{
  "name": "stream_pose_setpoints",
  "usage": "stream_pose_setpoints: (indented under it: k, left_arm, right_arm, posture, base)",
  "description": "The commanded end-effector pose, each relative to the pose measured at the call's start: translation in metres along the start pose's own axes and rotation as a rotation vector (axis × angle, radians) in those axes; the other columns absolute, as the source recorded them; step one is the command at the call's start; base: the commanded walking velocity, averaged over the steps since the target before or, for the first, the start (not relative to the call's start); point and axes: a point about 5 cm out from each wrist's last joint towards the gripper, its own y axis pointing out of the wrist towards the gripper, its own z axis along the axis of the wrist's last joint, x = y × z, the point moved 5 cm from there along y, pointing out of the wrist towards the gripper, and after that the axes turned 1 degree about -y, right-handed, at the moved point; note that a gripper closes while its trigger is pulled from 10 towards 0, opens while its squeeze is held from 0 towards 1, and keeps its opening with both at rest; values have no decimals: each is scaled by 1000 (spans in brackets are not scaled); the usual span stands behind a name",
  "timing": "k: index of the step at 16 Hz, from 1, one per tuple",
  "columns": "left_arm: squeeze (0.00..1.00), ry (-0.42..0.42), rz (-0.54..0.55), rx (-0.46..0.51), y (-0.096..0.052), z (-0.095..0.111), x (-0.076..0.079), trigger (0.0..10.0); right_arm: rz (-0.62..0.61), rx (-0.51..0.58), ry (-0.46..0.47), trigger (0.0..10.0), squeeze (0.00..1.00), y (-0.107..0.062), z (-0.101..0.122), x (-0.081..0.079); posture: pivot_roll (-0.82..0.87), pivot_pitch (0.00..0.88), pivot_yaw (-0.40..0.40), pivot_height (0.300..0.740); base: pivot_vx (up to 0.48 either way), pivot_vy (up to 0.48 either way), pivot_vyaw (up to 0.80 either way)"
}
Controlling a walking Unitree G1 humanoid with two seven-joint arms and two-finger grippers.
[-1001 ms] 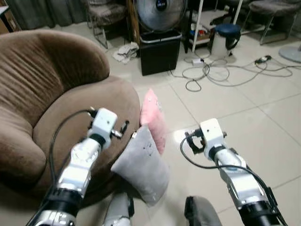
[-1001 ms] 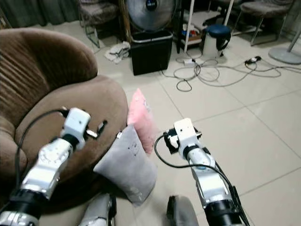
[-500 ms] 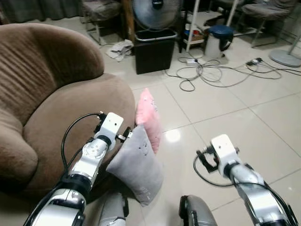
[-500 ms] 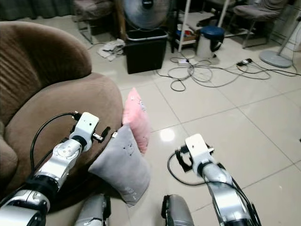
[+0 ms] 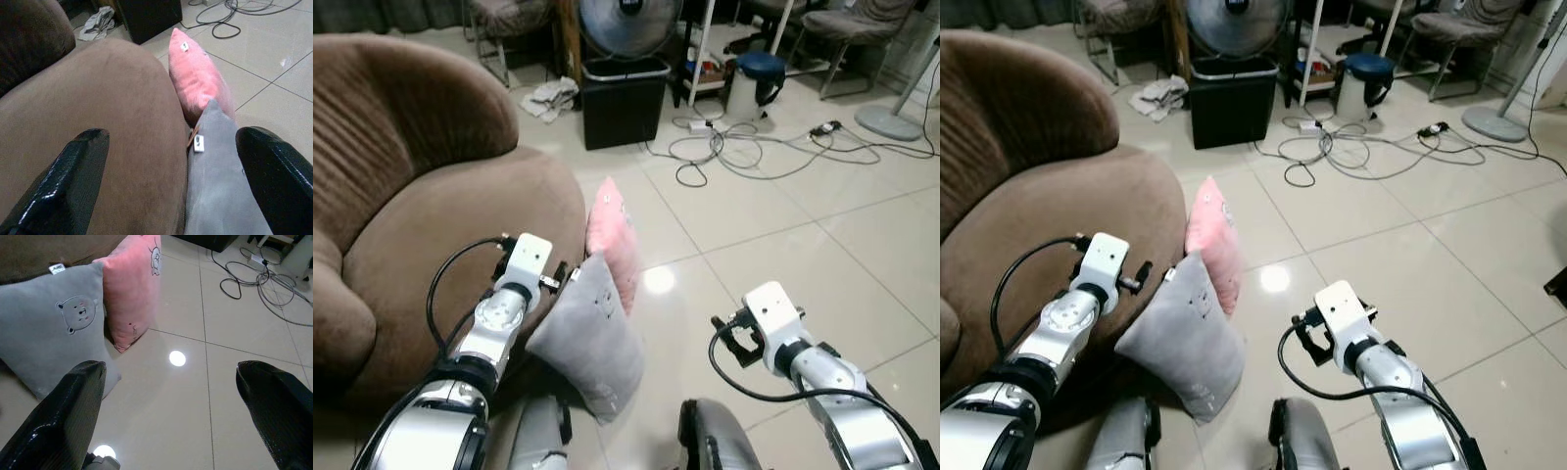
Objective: Move the pillow to the sofa from floor
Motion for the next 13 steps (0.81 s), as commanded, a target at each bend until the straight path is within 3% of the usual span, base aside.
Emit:
stream_pose_setpoints:
  k: [1,3,8,9,13]
  left_arm:
    - [0,-15,13,-3,-1,-3,-2,10000]
    - [0,-43,24,-8,-4,-11,1,10000]
    - [35,-120,8,-34,-2,-14,6,10000]
    - [1000,-157,0,-46,-2,-15,7,10000]
    - [1000,-240,32,-97,-2,-24,4,10000]
  right_arm:
    - [10,-15,3,10000,0,-2,-2,-2]
    - [5,5,9,10000,0,-7,11,-1]
    - [30,9,6,10000,0,-14,17,-10]
    - [38,1,-1,10000,0,-16,17,-12]
    - [76,-57,-68,10000,0,-24,8,-20]
  posture:
    - [-94,39,-56,561]
    - [-114,66,-54,557]
    - [-128,90,-51,557]
    - [-134,101,-48,557]
    - [-152,129,-50,557]
  base:
    - [0,0,0]
    - [0,0,0]
    - [0,0,0]
    - [0,0,0]
    - [0,0,0]
